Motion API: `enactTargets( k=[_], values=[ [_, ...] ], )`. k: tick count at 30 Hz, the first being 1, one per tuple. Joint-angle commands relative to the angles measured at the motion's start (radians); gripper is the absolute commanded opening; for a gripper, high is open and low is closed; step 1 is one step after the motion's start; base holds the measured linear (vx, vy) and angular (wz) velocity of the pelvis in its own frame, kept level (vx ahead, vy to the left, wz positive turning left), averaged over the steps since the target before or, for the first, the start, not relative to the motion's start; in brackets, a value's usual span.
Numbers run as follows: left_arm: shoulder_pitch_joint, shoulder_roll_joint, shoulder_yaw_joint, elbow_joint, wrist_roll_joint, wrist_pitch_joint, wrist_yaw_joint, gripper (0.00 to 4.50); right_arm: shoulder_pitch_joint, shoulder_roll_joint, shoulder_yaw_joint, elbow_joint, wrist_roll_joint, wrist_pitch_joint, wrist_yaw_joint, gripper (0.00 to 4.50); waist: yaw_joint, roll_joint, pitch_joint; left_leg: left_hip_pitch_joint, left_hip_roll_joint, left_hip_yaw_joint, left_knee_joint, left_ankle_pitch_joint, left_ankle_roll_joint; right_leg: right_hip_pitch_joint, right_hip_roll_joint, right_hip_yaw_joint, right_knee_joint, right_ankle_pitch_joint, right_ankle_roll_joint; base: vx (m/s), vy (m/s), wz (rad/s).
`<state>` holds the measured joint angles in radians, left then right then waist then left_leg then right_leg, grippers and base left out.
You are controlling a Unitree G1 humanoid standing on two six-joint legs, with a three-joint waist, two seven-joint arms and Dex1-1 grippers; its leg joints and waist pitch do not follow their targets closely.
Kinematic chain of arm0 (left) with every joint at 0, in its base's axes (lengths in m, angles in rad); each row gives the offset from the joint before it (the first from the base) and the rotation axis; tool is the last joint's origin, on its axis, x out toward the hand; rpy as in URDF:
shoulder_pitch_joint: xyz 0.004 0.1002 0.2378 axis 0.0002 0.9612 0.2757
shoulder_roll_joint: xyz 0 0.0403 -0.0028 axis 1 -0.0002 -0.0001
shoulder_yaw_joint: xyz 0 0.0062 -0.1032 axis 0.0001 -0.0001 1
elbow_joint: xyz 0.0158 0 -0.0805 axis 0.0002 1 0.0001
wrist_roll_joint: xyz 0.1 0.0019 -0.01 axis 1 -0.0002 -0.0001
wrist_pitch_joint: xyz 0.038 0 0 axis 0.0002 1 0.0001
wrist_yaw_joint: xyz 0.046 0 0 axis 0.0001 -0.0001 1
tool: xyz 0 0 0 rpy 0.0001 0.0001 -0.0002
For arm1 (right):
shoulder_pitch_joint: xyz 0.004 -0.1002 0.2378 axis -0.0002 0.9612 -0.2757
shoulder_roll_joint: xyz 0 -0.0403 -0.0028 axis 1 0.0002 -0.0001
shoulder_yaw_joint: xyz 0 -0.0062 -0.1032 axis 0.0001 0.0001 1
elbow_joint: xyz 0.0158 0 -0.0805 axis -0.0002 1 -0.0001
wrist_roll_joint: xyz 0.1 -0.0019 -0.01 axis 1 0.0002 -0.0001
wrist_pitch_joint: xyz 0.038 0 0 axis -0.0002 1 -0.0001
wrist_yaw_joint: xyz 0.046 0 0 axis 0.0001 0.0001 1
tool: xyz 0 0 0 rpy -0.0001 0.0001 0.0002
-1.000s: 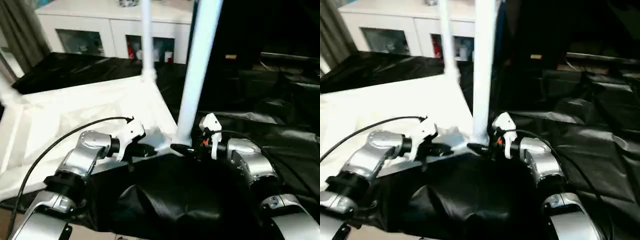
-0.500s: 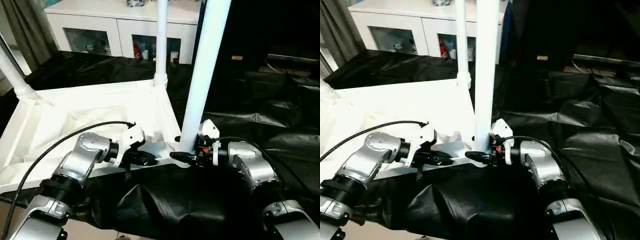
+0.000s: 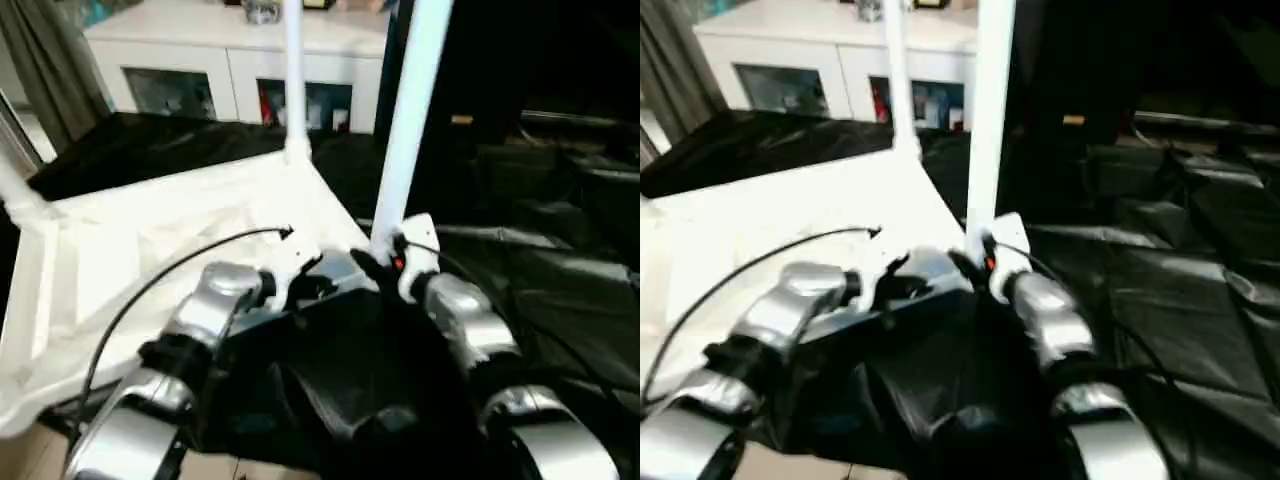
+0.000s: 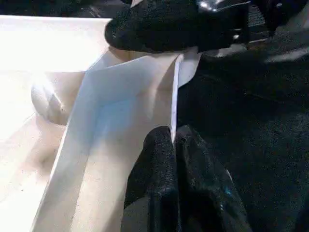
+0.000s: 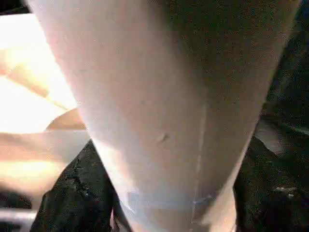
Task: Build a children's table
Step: Rotate leg to tighten
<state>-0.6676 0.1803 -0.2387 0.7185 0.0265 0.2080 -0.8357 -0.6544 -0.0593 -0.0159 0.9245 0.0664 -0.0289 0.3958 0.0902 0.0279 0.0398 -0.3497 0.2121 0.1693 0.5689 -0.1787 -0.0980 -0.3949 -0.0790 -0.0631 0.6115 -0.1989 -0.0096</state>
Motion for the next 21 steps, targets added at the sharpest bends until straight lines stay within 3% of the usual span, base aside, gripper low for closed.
enactTargets(
  k=[1, 9, 10, 11, 13, 14, 15, 17, 18, 21],
  values=[
    [-0.040, -0.037, 0.036, 0.013, -0.005, -0.015, 0.113, 0.00, 0.022, 0.092, 0.053, 0.061, -0.007, 0.027, 0.058, 3.25, -0.001, -0.010, -0.051, -0.002, 0.009, 0.001, -0.068, -0.249, 0.013, 0.041, -0.059, 0.040, -0.090, -0.295, -0.170, 0.000, 0.000, 0.00],
    [-0.012, -0.004, 0.020, -0.012, -0.007, -0.064, 0.016, 0.00, 0.019, 0.061, 0.078, 0.034, -0.003, 0.021, 0.218, 4.06, 0.001, -0.012, -0.051, -0.007, 0.009, 0.003, -0.067, -0.223, 0.039, 0.046, -0.059, 0.039, -0.085, -0.239, -0.184, 0.000, 0.000, 0.00],
    [-0.005, 0.005, 0.020, -0.022, -0.015, -0.071, -0.006, 0.00, 0.021, 0.041, 0.086, 0.029, -0.002, 0.018, 0.257, 4.06, 0.003, -0.008, -0.051, -0.006, 0.010, 0.002, -0.067, -0.224, 0.042, 0.047, -0.060, 0.039, -0.086, -0.248, -0.183, 0.000, 0.000, 0.00],
    [0.001, 0.011, 0.020, -0.028, -0.020, -0.075, -0.020, 0.00, 0.023, 0.027, 0.091, 0.027, -0.001, 0.015, 0.285, 4.06, 0.003, -0.011, -0.052, -0.008, 0.010, 0.003, -0.065, -0.218, 0.047, 0.048, -0.059, 0.039, -0.086, -0.241, -0.184, 0.000, 0.000, 0.00],
    [0.021, 0.035, 0.006, -0.060, -0.027, -0.074, -0.077, 0.00, 0.037, -0.014, 0.105, 0.002, -0.001, 0.006, 0.374, 4.06, 0.006, -0.002, -0.054, -0.009, 0.012, 0.002, -0.065, -0.207, 0.051, 0.050, -0.060, 0.038, -0.082, -0.212, -0.194, 0.000, 0.000, 0.00],
    [0.031, 0.046, 0.000, -0.074, -0.029, -0.072, -0.102, 0.00, 0.047, -0.031, 0.111, -0.014, 0.000, 0.002, 0.418, 4.06, 0.005, -0.004, -0.054, -0.011, 0.013, 0.003, -0.064, -0.200, 0.053, 0.051, -0.058, 0.037, -0.080, -0.195, -0.197, 0.000, 0.000, 0.00],
    [0.046, 0.062, -0.007, -0.096, -0.036, -0.070, -0.141, 0.00, 0.064, -0.062, 0.119, -0.045, 0.008, 0.000, 0.489, 4.06, 0.007, 0.003, -0.056, -0.009, 0.014, 0.004, -0.060, -0.184, 0.058, 0.051, -0.056, 0.037, -0.075, -0.142, -0.213, 0.000, 0.000, 0.00],
    [0.066, 0.080, -0.014, -0.119, -0.044, -0.068, -0.183, 0.00, 0.087, -0.100, 0.119, -0.087, 0.028, 0.006, 0.574, 4.06, 0.008, 0.001, -0.060, -0.011, 0.015, 0.006, -0.056, -0.163, 0.073, 0.054, -0.051, 0.035, -0.066, -0.063, -0.235, 0.000, 0.000, 0.00],
    [0.070, 0.085, -0.015, -0.120, -0.044, -0.072, -0.189, 0.00, 0.092, -0.112, 0.120, -0.100, 0.031, 0.006, 0.592, 4.06, 0.009, 0.005, -0.061, -0.011, 0.015, 0.006, -0.054, -0.146, 0.081, 0.053, -0.051, 0.035, -0.062, -0.025, -0.250, 0.000, 0.000, 0.00],
    [0.089, 0.106, -0.020, -0.137, -0.054, -0.077, -0.234, 0.00, 0.110, -0.154, 0.126, -0.141, 0.043, 0.010, 0.668, 4.06, 0.009, 0.003, -0.061, -0.011, 0.014, 0.008, -0.051, -0.146, 0.093, 0.055, -0.050, 0.033, -0.062, -0.012, -0.265, 0.000, 0.000, 0.00]
  ],
)
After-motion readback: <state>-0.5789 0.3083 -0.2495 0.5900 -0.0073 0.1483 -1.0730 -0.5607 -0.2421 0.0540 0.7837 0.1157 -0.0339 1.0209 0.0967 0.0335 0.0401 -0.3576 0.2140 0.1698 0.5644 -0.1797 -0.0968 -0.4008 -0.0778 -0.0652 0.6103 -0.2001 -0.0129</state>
